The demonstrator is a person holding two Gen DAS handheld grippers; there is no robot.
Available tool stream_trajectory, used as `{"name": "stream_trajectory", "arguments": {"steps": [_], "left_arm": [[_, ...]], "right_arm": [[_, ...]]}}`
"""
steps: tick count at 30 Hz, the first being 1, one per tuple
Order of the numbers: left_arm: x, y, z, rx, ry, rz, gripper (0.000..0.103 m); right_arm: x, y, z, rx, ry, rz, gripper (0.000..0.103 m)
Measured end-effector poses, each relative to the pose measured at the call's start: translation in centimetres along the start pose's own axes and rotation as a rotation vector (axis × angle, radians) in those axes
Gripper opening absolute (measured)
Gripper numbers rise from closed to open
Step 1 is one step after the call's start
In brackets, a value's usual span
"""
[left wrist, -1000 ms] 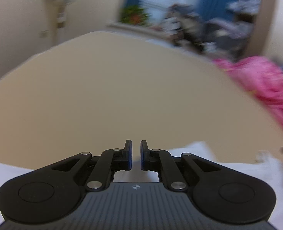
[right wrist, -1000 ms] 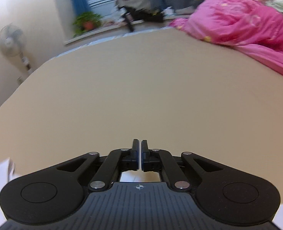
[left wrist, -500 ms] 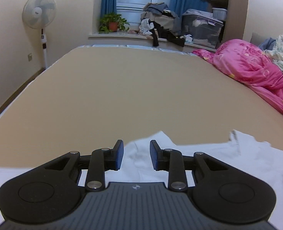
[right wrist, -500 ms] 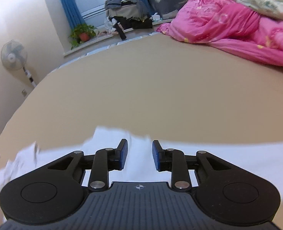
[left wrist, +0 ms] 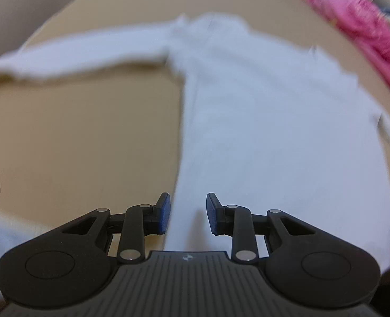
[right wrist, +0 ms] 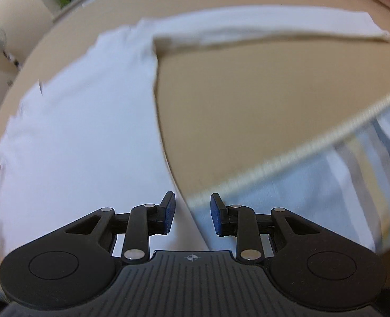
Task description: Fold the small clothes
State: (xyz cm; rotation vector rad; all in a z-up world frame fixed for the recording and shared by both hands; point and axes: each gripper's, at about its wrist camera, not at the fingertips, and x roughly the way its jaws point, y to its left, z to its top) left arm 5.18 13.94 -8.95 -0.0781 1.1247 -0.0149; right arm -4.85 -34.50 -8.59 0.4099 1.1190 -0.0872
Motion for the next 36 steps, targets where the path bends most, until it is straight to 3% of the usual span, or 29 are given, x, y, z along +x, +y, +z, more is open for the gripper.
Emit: {"name": "stream_trajectory", "arguments": {"steps": [5,7,8,9,13,16,20,23,26,28,30,31,33,35,36], "left_arm": [[0.1,2.7,-4.6,-0.103,0.104,-0.025,0.032],[0.1,3.4,-5.7,-0.143,0.122,-0.014,0.017],[-0.1,3.6,-5.6,-0.151,0.12,-0.016,0.014],[-0.3,3.6,-5.7,-0.156,0.115,-0.023,0.006],[-1.9,2.8,-6.1,-0.14,0.072,-0.027,0.004],[-5.1,3.3,-6.7,-0.167,-0.015,-0.065,0.004],[-6.4,4.3,-8.5,-0.239,-0.016,-0.098,0.004],[-4.8,2.9,-8.0,-0.192,0.038,-0.034,0.005],[-4.3,1.5,-7.1,-0.098,0.033,0.108,0.007],[-5.4,0.4,-7.0,-0.045,-0.039,0.093,0.012],[-6.1,-0.8,-7.0,0.012,-0.088,0.049,0.021],[-6.1,-1.5,-7.0,0.035,-0.094,0.029,0.028],[-5.0,-2.4,-6.8,0.04,-0.046,-0.005,0.034],[-2.8,-2.6,-6.7,0.028,0.061,0.004,0.035],[-1.8,-2.6,-6.8,0.025,0.107,0.021,0.035]], "right_arm": [[-0.9,-0.2,-2.1,-0.017,0.027,0.0,0.031],[-1.1,-0.2,-2.3,-0.018,0.039,0.0,0.028],[-1.3,-0.2,-2.5,-0.013,0.045,0.002,0.024],[-1.4,-0.2,-2.7,-0.007,0.051,0.009,0.007],[-3.1,-0.9,-2.6,0.041,-0.015,0.028,0.004],[-5.7,-2.6,-2.2,0.112,-0.102,0.078,0.004],[-6.7,-3.9,-2.9,0.158,-0.093,0.09,0.004],[-5.6,-4.0,-3.3,0.154,-0.026,0.044,0.004],[-4.6,-3.0,-3.2,0.112,-0.009,-0.033,0.006],[-5.1,-1.9,-3.2,0.063,-0.084,-0.084,0.01],[-5.9,-0.7,-3.2,0.005,-0.14,-0.036,0.015],[-5.9,-0.2,-3.2,-0.019,-0.14,0.007,0.024],[-4.7,0.5,-3.6,-0.051,-0.064,0.051,0.036],[-2.1,0.4,-4.2,-0.055,0.069,-0.018,0.036],[-1.7,0.2,-4.3,-0.05,0.074,-0.028,0.036]]}}
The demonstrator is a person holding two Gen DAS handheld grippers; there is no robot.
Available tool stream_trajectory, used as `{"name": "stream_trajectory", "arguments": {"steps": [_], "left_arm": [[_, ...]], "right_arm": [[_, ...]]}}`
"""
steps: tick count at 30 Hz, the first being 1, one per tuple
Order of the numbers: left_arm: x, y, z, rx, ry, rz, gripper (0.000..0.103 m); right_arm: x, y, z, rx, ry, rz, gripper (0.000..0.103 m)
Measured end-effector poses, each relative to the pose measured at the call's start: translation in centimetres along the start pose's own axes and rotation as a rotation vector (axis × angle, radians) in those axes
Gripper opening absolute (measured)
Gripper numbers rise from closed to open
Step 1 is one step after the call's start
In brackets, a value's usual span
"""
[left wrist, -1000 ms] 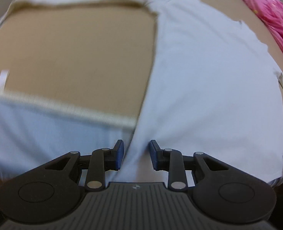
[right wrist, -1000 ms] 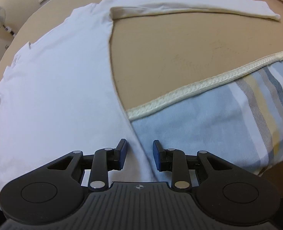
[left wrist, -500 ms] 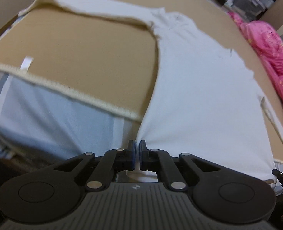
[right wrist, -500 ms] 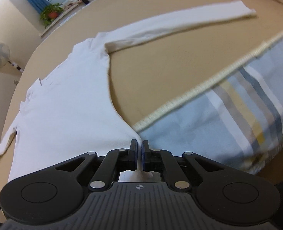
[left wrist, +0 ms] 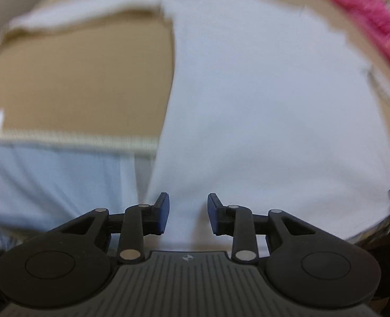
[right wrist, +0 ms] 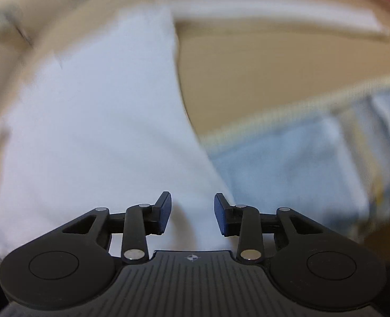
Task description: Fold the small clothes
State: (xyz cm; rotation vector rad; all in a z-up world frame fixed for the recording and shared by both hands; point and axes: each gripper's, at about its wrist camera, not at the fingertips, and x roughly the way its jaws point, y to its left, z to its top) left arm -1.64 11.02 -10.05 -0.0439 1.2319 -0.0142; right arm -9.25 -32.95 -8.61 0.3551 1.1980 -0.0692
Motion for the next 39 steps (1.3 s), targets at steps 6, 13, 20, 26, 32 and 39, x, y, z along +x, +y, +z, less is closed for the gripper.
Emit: {"name": "stream_trajectory", "arguments": {"steps": [6,13,20,26,32,39], "left_arm": [[-2.7,-2.2,0.2,0.075,-0.168,0.043,0.057],[-3.6,-5.7,0.8,0.13,-0.305,0.088,0.069],[-3.2,-7.3,1.5,0.149,-0.335,0.09,0.074],[-3.1,-8.4,2.3,0.15,-0.385,0.099,0.075],[-6.5,-9.9,3.7,0.209,-0.557,0.063,0.079],[-7.1,-13.0,9.5,0.434,-0.659,0.011,0.08]], "right_arm": [[-3.5,-0.6,1.2,0.058,-0.174,0.054,0.036],[-6.5,-1.9,1.9,0.097,-0.386,0.055,0.036],[-12.5,-3.5,6.8,0.006,-0.735,0.071,0.055],[-12.5,-9.7,10.9,0.064,-0.756,-0.041,0.055],[-7.2,-19.8,11.7,0.54,-0.595,-0.058,0.053],[-4.4,-25.4,11.3,0.816,-0.524,-0.101,0.052]]}}
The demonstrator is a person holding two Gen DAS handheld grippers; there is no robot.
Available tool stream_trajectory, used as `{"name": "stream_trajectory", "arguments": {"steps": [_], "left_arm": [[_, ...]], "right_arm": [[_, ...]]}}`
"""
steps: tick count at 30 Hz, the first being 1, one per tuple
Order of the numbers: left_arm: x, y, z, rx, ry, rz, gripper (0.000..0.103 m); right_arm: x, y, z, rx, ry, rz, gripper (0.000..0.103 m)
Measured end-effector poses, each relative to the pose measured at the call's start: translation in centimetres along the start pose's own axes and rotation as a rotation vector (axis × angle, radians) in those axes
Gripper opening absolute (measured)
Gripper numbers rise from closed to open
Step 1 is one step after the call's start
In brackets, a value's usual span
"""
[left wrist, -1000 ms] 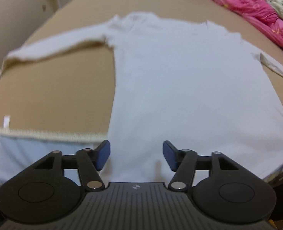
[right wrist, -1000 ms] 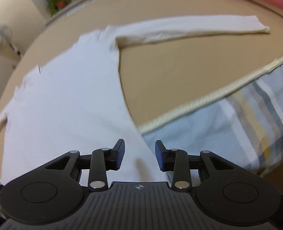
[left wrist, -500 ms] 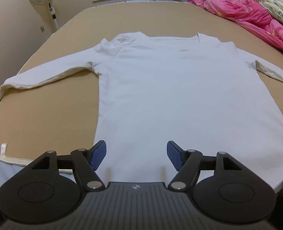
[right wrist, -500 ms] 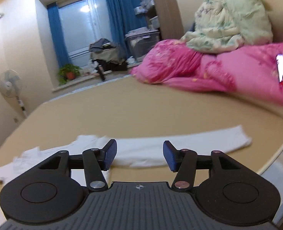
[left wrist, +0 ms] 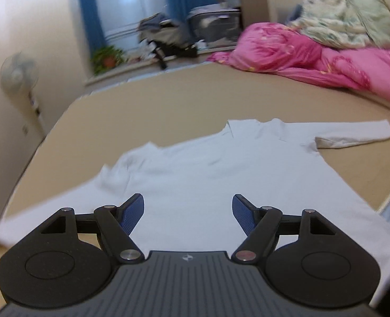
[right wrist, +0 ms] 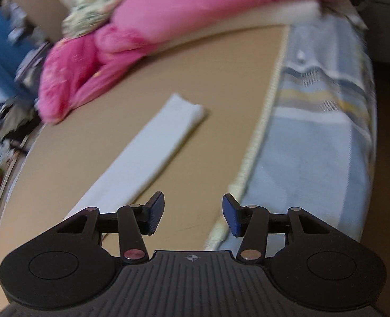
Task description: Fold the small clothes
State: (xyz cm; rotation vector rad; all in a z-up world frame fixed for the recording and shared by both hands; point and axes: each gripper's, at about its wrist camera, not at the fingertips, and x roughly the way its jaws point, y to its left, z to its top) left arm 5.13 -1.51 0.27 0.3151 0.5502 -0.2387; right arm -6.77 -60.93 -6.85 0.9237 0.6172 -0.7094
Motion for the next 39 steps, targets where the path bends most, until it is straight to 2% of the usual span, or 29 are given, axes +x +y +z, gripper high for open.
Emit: {"name": "stream_trajectory", "arguments": {"steps": [3,4,5,6,7,8,10,12,18,24,32,34,36,39], "left_arm": [[3.6,0.0,-0.6,0.017,-0.026,0.048,0.082],[5.1,0.0,-1.3,0.011,-0.005,0.06,0.082],[6.6,-0.1,-2.1,0.012,0.056,0.078,0.08],[8.0,-0.1,-2.1,-0.003,0.118,0.099,0.072],[8.8,0.0,-2.1,-0.055,0.152,0.086,0.068],[9.3,0.3,-2.2,-0.101,0.16,0.044,0.068],[10.3,0.1,-2.4,-0.116,0.189,0.0,0.068],[11.0,0.0,-2.8,-0.092,0.205,0.018,0.068],[12.4,0.6,-3.1,-0.104,0.256,0.027,0.068],[12.1,0.2,-3.4,-0.076,0.252,0.019,0.068],[12.5,0.2,-3.6,-0.065,0.263,0.026,0.068],[12.6,0.2,-3.5,-0.069,0.267,0.028,0.068],[12.5,0.3,-3.5,-0.072,0.269,0.029,0.068],[12.4,0.5,-3.3,-0.076,0.266,0.034,0.068]], "right_arm": [[0.5,0.7,-0.2,-0.017,-0.016,0.025,0.052],[0.2,0.5,-0.3,-0.032,-0.024,0.033,0.051],[0.5,0.9,-0.3,-0.05,-0.029,0.043,0.047],[0.8,1.4,-0.2,-0.066,-0.032,0.051,0.044],[1.2,1.6,0.3,-0.083,-0.035,0.057,0.038],[1.6,1.8,0.4,-0.097,-0.04,0.056,0.027],[2.5,2.1,1.0,-0.1,-0.041,0.07,0.016],[3.1,2.3,1.3,-0.084,-0.047,0.075,0.017],[6.2,2.4,2.1,-0.009,-0.026,0.097,0.024],[9.8,2.5,2.2,0.046,0.012,0.082,0.025],[11.7,2.2,2.3,0.108,-0.034,0.088,0.024],[11.9,2.4,2.2,0.102,-0.049,0.081,0.023],[11.9,2.8,2.1,0.085,-0.068,0.063,0.003],[11.5,3.7,2.1,0.057,-0.117,0.046,0.003]]}}
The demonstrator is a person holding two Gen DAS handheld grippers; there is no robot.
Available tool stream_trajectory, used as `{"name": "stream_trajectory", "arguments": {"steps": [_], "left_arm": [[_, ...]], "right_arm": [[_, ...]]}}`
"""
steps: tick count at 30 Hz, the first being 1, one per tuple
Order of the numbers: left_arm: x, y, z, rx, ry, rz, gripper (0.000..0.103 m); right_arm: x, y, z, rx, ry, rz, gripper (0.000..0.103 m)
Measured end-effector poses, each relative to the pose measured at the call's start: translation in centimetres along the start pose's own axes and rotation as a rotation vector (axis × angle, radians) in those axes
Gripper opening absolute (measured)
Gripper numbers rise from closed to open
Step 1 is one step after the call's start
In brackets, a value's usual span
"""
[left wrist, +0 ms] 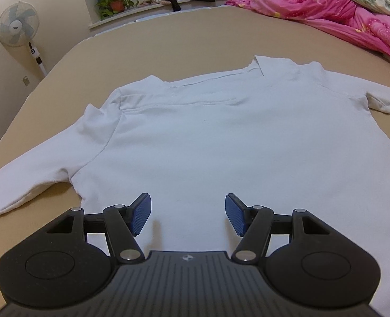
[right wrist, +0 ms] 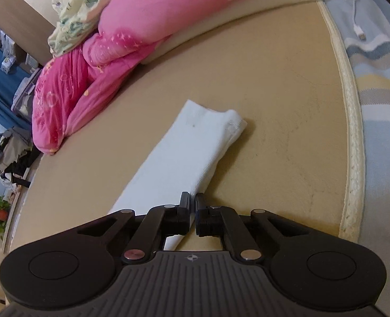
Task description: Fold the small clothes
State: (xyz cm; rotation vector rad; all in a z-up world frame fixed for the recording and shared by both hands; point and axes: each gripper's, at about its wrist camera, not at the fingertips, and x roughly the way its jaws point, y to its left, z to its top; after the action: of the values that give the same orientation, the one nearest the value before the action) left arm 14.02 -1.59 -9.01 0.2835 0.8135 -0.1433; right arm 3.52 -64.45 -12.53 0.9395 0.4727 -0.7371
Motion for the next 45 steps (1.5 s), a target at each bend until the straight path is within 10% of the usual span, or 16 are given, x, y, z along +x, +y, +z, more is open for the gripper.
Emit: {"name": "stream_trajectory", "arguments": {"steps": [7,13,18,23,34,41,42,43,45], "left_arm": [[-0.3,2.1,0.7,-0.09,0.026,0.02,0.068],[-0.9,6.1,1.8,-0.231,0.029,0.045,0.068],[-1.0,12.4,2.1,-0.434,0.046,0.081,0.068],[0.3,18.0,1.6,-0.67,0.1,0.009,0.038],[5.6,22.3,2.8,-0.849,0.138,-0.132,0.033],[9.9,22.3,3.2,-0.871,0.137,-0.182,0.033],[10.3,22.1,3.3,-0.857,0.135,-0.182,0.03],[10.4,21.8,3.3,-0.835,0.135,-0.164,0.006],[9.8,21.2,3.7,-0.799,0.14,-0.123,0.006]], "right_arm": [[-3.9,13.8,-3.3,-0.376,-0.207,0.034,0.003],[-13.5,31.7,-19.2,-0.796,-0.208,0.544,0.003],[-19.9,36.1,-36.4,-0.975,0.146,0.888,0.009],[-19.9,32.0,-45.6,-1.117,0.533,0.828,0.026],[-19.6,23.4,-27.4,-1.242,0.332,0.6,0.031],[-18.0,17.0,-18.5,-1.04,0.247,0.475,0.031],[-17.3,16.7,-18.3,-0.987,0.277,0.439,0.032],[-16.8,16.8,-18.3,-0.943,0.295,0.441,0.033],[-16.1,17.2,-18.6,-0.891,0.298,0.479,0.033]]}}
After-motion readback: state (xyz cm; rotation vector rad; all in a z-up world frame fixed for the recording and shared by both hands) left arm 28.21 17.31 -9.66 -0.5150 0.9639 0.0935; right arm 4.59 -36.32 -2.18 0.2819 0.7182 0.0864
